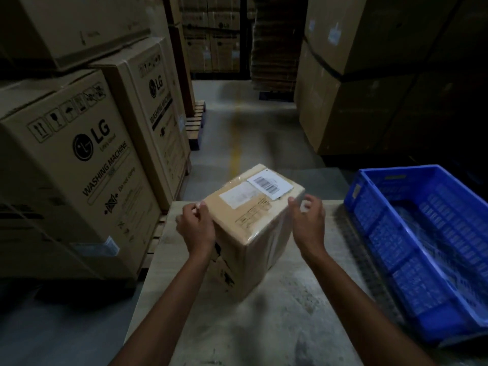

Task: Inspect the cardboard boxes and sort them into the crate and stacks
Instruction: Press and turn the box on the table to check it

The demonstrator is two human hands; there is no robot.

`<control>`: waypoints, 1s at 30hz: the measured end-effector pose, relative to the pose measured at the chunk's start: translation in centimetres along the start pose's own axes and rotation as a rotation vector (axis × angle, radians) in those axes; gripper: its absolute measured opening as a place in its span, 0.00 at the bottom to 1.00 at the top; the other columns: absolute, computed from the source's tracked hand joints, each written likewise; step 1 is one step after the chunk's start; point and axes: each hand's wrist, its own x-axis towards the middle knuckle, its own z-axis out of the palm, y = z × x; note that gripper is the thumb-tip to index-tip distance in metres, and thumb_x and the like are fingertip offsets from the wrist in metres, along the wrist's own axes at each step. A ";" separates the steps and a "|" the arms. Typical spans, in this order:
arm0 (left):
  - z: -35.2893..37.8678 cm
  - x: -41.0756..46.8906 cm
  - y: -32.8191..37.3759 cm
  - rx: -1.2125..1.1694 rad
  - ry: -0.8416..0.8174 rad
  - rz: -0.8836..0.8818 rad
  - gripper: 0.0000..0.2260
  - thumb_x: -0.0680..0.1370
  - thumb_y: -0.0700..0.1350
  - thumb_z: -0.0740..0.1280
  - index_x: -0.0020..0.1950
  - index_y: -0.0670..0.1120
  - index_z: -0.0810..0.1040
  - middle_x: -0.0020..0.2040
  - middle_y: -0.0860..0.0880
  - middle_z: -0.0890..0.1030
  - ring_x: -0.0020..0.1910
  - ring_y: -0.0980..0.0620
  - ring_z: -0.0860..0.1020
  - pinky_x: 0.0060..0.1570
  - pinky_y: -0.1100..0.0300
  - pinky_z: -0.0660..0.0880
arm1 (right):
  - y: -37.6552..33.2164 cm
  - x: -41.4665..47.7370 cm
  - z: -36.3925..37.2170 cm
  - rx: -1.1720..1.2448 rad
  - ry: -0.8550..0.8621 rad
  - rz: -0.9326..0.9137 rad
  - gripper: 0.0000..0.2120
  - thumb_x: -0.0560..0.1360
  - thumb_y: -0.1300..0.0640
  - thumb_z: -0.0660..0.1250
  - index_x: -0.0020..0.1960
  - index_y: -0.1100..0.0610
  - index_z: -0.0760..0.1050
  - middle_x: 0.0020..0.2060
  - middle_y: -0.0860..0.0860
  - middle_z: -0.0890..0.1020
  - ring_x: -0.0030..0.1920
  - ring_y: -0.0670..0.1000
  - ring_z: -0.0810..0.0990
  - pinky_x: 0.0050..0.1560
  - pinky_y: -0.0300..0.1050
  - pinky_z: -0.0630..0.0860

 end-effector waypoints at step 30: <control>14.3 -5.4 23.8 -0.698 -0.878 0.227 0.38 0.75 0.44 0.63 0.82 0.57 0.49 0.73 0.43 0.72 0.66 0.46 0.77 0.69 0.43 0.71 | -9.4 12.3 -20.5 0.614 0.173 -0.011 0.16 0.79 0.58 0.67 0.67 0.55 0.77 0.48 0.48 0.84 0.37 0.39 0.83 0.29 0.33 0.75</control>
